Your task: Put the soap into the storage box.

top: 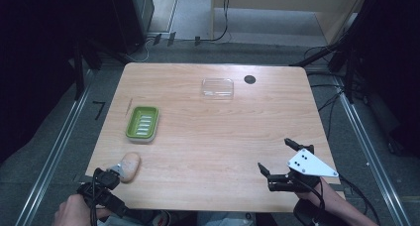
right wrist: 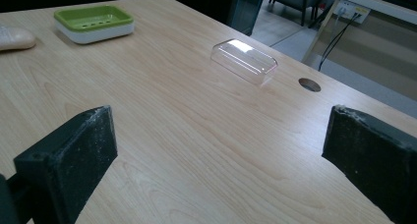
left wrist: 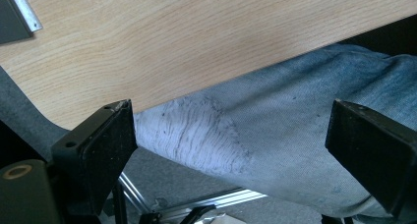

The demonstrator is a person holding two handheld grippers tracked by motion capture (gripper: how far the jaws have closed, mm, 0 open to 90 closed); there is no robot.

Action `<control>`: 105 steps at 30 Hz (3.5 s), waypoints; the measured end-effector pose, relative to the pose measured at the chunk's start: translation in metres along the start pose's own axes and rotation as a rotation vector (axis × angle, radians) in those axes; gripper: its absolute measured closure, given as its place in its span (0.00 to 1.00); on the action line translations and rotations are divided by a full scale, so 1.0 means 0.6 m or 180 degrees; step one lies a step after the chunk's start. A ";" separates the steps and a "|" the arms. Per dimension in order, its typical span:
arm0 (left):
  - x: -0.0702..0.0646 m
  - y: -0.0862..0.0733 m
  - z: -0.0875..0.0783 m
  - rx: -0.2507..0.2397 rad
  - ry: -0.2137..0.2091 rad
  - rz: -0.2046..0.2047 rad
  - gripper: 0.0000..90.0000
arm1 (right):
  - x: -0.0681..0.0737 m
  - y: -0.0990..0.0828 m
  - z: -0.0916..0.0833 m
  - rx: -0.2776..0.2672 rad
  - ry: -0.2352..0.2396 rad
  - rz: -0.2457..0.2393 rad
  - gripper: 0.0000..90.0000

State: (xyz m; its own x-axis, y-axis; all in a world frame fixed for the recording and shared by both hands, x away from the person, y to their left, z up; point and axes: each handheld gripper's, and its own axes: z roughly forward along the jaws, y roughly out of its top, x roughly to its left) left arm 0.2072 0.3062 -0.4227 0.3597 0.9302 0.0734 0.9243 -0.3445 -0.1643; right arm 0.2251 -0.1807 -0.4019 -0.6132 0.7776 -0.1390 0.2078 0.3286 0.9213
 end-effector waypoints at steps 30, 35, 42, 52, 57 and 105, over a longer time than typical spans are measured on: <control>0.007 0.068 -0.046 -0.0221 0.0000 0.0113 0.06 | 0.002 0.001 0.004 0.0014 0.0022 -0.0021 0.00; 0.013 0.078 -0.051 -0.0264 -0.0040 0.0098 0.05 | 0.002 0.001 0.004 0.0015 0.0021 -0.0022 0.00; 0.018 0.094 -0.051 -0.0316 -0.0081 0.0107 0.03 | 0.002 0.001 0.004 0.0011 0.0028 -0.0017 0.00; 0.030 0.135 -0.034 -0.0307 -0.0174 0.0047 0.01 | 0.000 0.000 0.001 0.0016 0.0013 -0.0012 0.00; 0.037 0.151 -0.025 -0.0311 -0.0218 -0.0030 0.00 | 0.000 0.000 0.001 0.0011 0.0003 -0.0007 0.00; 0.057 0.180 0.018 -0.0364 -0.0109 -0.0365 0.37 | -0.001 -0.001 -0.001 -0.0012 -0.0004 0.0004 0.00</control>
State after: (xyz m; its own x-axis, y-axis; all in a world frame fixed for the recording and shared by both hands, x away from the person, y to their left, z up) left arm 0.3181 0.3022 -0.4487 0.2481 0.9674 0.0512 0.9683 -0.2460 -0.0434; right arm 0.2251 -0.1814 -0.4020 -0.6119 0.7787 -0.1384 0.2057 0.3257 0.9228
